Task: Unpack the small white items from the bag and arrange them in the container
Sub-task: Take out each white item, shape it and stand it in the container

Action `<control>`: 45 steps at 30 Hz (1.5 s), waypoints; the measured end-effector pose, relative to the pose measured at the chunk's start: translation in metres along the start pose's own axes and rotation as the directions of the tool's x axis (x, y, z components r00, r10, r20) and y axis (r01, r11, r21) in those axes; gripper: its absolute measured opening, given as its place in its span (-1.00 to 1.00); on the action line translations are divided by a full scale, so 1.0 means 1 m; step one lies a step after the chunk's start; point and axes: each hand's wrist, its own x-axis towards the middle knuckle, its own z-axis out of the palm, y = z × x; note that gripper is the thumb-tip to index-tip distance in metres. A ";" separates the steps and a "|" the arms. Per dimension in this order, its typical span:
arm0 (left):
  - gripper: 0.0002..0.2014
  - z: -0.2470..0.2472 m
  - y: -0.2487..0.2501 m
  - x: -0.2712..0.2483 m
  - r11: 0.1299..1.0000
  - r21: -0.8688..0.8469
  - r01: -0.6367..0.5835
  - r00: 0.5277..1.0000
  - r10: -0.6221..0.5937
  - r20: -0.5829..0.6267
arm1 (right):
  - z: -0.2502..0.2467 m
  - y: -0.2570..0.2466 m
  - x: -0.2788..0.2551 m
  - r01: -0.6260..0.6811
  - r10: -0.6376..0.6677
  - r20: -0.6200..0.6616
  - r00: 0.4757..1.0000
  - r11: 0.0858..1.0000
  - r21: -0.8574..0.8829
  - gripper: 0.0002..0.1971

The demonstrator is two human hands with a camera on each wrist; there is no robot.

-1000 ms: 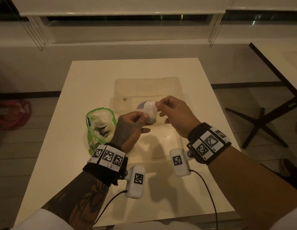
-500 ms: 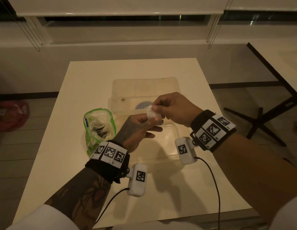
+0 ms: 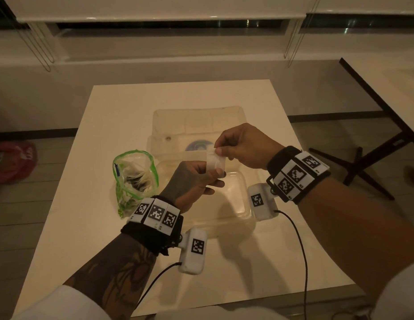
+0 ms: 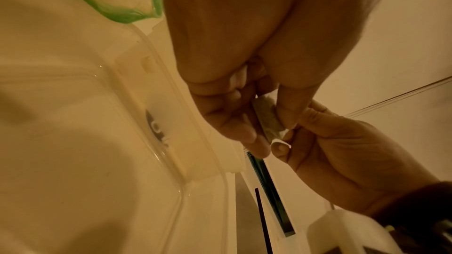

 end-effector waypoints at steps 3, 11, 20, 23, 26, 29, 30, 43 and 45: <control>-0.85 0.002 -0.002 0.001 1.000 0.006 0.009 1.000 -0.009 -0.011 | 0.000 0.001 0.001 -0.007 0.008 0.011 1.000 1.000 -0.022 -0.90; -0.88 0.003 -0.003 0.002 1.000 0.008 0.030 0.999 -0.029 -0.025 | 0.001 0.001 0.002 -0.013 0.014 0.015 1.000 0.998 -0.067 -0.88; -0.78 0.005 -0.002 -0.003 0.997 0.047 0.060 0.998 -0.059 -0.012 | 0.000 0.009 0.002 -0.016 0.020 0.033 0.999 0.993 -0.117 -0.88; -0.82 0.002 -0.007 -0.004 0.995 0.051 0.088 0.995 -0.086 -0.046 | -0.001 0.016 0.003 -0.053 0.060 0.041 0.997 0.989 -0.139 -0.89; -0.84 -0.004 -0.013 -0.003 0.983 0.063 0.170 0.984 -0.165 -0.069 | -0.001 0.027 0.004 -0.100 0.109 0.046 0.993 0.980 -0.174 -0.87; -0.87 -0.007 -0.017 -0.004 0.962 0.136 0.236 0.971 -0.229 -0.066 | 0.003 0.041 0.006 -0.150 0.166 0.043 0.985 0.955 -0.257 -0.86; -0.88 -0.008 -0.019 -0.006 0.951 0.170 0.256 0.966 -0.249 -0.065 | 0.005 0.045 0.007 -0.165 0.184 0.041 0.982 0.943 -0.288 -0.85; -0.79 -0.016 -0.033 -0.019 0.846 0.388 0.366 0.925 -0.375 -0.055 | 0.028 0.078 0.017 -0.280 0.327 0.018 0.945 0.835 -0.475 -0.84; -0.79 -0.017 -0.034 -0.020 0.841 0.384 0.381 0.919 -0.389 -0.059 | 0.030 0.079 0.021 -0.284 0.338 0.014 0.941 0.813 -0.509 -0.85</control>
